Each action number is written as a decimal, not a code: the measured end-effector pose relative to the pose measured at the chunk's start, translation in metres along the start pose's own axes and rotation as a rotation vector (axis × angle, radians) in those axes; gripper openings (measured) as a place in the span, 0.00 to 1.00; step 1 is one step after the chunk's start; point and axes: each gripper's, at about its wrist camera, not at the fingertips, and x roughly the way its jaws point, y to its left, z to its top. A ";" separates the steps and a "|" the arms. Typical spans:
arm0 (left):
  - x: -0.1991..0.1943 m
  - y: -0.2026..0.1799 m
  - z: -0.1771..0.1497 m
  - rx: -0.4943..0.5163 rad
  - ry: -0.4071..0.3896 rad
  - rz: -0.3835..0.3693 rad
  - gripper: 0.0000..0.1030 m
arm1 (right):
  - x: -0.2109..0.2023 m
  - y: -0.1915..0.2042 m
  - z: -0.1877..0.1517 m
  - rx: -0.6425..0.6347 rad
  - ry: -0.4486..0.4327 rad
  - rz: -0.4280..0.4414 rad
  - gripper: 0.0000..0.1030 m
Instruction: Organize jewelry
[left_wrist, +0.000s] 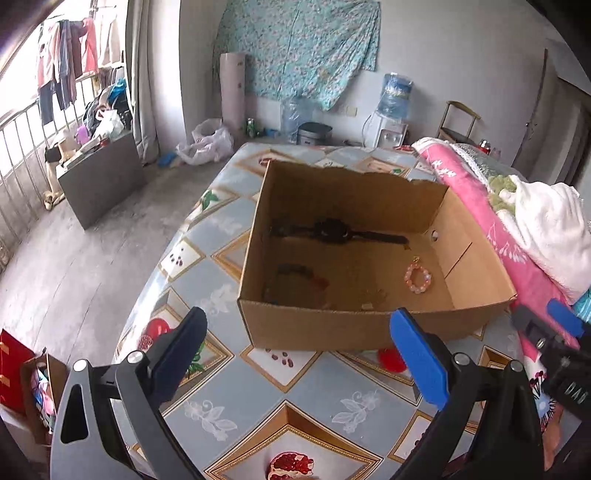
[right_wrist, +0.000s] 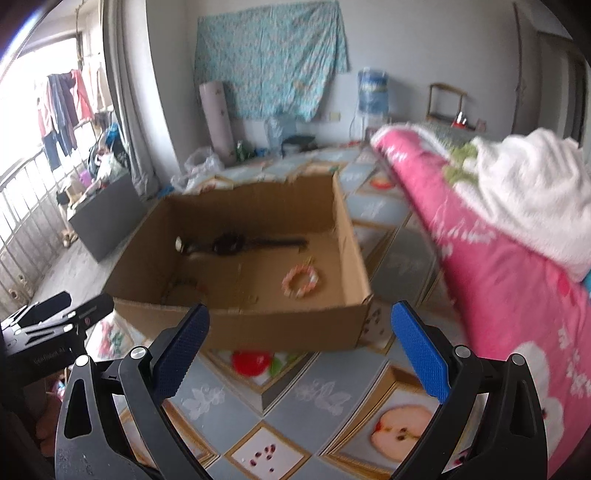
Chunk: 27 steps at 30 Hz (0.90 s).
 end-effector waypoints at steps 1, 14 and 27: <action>0.001 0.001 0.000 -0.004 0.003 0.004 0.95 | 0.004 0.002 -0.003 -0.006 0.015 0.001 0.92; 0.012 -0.001 -0.004 0.003 0.057 0.014 0.95 | 0.022 0.011 -0.008 -0.037 0.080 0.016 0.92; 0.020 -0.003 -0.005 0.014 0.089 0.016 0.95 | 0.024 0.008 -0.005 -0.027 0.086 0.013 0.92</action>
